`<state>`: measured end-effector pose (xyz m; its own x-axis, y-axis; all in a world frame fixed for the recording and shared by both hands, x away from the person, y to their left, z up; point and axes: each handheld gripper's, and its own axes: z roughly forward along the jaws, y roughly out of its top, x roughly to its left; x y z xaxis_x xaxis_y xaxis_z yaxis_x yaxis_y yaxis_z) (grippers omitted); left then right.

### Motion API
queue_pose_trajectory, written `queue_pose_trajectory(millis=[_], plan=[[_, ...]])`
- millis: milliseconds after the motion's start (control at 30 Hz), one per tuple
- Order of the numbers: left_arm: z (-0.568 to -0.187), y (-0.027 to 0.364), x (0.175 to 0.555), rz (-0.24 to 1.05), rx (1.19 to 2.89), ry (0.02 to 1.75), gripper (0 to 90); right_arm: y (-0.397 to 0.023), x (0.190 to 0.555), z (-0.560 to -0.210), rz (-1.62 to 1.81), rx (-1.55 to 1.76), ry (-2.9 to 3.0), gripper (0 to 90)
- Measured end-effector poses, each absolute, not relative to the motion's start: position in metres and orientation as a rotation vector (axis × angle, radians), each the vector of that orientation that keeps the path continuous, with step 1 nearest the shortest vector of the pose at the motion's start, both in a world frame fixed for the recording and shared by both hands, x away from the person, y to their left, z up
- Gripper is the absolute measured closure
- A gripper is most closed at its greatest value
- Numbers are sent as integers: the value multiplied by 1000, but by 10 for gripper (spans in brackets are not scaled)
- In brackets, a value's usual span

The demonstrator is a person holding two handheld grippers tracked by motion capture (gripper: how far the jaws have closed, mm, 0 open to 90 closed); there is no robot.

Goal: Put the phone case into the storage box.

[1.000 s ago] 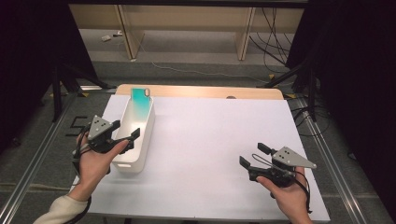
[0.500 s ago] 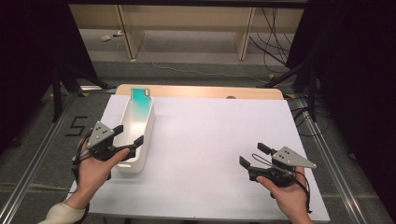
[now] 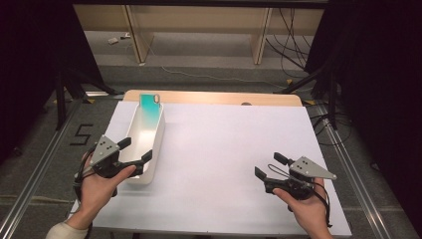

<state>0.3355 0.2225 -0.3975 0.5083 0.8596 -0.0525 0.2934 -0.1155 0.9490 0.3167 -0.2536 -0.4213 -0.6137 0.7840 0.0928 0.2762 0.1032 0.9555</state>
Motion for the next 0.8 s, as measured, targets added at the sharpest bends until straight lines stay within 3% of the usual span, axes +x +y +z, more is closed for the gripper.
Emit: queue_pose_trajectory(millis=[800], plan=[[-416,224,339,595,1674,923,156,-254,318,-422,1519,1031,1964,164]])
